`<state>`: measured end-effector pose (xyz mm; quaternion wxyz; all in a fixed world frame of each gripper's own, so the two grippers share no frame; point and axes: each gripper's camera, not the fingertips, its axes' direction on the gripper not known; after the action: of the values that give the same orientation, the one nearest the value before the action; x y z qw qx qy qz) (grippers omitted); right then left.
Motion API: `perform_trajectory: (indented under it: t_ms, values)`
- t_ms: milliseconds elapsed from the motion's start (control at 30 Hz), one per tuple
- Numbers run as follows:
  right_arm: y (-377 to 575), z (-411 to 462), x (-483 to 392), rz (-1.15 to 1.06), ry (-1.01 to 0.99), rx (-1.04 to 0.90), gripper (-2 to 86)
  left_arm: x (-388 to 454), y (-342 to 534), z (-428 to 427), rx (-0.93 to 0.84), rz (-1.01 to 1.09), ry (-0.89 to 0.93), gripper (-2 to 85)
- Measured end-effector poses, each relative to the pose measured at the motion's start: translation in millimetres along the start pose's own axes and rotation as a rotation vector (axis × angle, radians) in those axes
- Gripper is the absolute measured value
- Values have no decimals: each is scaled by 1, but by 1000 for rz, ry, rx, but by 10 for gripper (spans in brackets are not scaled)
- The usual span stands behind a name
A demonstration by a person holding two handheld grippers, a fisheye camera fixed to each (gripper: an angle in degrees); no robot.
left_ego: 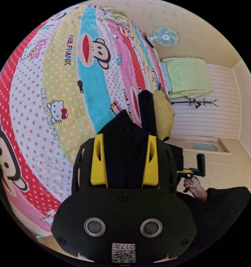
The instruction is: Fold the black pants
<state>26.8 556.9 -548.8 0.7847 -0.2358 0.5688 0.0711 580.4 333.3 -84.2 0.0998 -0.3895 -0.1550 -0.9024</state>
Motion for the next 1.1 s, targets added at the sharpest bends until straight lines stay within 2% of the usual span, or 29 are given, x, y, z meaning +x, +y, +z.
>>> perform_trajectory:
  t_ms: [67,133,200,233,267,333,400,467,500,667,733,867,1100]
  values:
    - [11,-3,-6,-6,1,11,35,-20,-12,42,-196,-41,-126,211]
    - [22,-6,-12,-14,7,20,34,-14,-2,48,-170,-47,-152,200]
    - [34,-12,-19,-26,17,22,32,1,11,55,-238,-43,-130,162]
    - [37,-14,-22,-33,20,22,32,12,24,68,-349,-27,-85,115]
    - [42,-18,-28,-55,26,22,30,24,44,71,-380,-9,-73,79]
    - [49,-27,-40,-94,52,20,28,41,76,57,-345,29,-32,52]
    - [60,-51,-57,-136,82,38,23,47,111,22,-232,-28,91,49]
    - [71,-77,-68,-159,63,83,21,57,165,-38,-33,-76,286,46]
    - [79,-98,-77,-185,35,120,21,64,179,-54,16,-66,316,46]
    - [120,-192,-143,-493,-111,293,24,165,298,-214,446,173,401,45]
    - [144,-227,-174,-655,-178,363,23,205,330,-264,549,290,379,45]
    - [215,-310,-239,-1030,-250,564,20,301,400,-358,770,542,210,45]
    - [315,-414,-307,-1470,-314,836,17,405,491,-440,1156,845,137,45]
